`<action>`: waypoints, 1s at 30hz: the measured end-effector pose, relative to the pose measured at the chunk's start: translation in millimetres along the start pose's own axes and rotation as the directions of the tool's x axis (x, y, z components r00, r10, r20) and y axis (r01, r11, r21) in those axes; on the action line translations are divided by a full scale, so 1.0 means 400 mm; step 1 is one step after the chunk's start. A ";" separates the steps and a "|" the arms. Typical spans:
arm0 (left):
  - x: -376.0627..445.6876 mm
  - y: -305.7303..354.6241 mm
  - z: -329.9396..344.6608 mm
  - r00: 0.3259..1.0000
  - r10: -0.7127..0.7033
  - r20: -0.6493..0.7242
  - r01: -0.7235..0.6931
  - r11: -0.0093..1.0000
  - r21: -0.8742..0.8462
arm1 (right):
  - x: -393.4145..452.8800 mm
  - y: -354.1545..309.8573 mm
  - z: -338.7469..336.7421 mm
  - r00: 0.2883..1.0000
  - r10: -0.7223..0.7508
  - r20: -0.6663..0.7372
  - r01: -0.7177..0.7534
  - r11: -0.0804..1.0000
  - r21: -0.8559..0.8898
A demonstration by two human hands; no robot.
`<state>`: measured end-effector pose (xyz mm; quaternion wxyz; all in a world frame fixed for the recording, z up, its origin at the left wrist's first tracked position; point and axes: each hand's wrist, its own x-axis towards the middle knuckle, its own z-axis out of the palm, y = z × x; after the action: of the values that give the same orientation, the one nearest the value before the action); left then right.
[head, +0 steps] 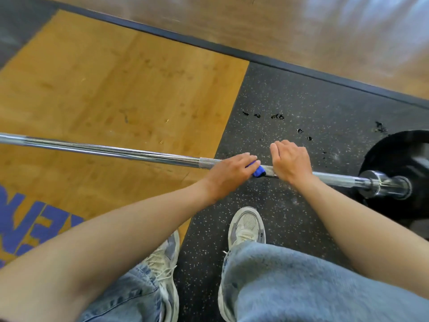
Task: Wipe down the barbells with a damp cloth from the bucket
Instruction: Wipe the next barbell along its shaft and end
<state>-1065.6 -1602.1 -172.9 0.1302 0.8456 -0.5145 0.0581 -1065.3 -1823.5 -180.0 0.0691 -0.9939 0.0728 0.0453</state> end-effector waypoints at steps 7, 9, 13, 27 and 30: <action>-0.053 -0.121 -0.021 0.990 -0.139 -0.028 0.139 0.990 0.016 | 0.037 -0.029 0.019 0.995 0.005 -0.101 -0.001 0.999 0.043; -0.090 -0.159 -0.026 0.981 -0.194 -0.020 0.194 0.981 0.029 | 0.064 -0.030 0.019 0.994 0.006 -0.105 -0.001 0.999 0.054; -0.004 -0.148 0.005 0.976 -0.213 -0.050 0.213 0.977 0.005 | 0.135 -0.022 0.015 1.000 0.006 -0.028 -0.006 1.000 0.011; 0.047 -0.301 0.042 0.940 -0.308 -0.144 0.312 0.950 0.004 | 0.346 -0.034 -0.033 0.992 -0.100 -0.080 0.096 0.994 -0.057; 0.145 -0.285 0.070 0.944 -0.278 -0.176 0.274 0.961 -0.047 | 0.366 -0.096 -0.023 0.977 -0.087 -0.194 0.082 0.996 -0.033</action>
<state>-938.8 -1609.7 -204.5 0.1925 0.8990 -0.3777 0.1101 -914.4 -1807.3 -180.6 0.0512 -0.9965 0.0363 -0.0546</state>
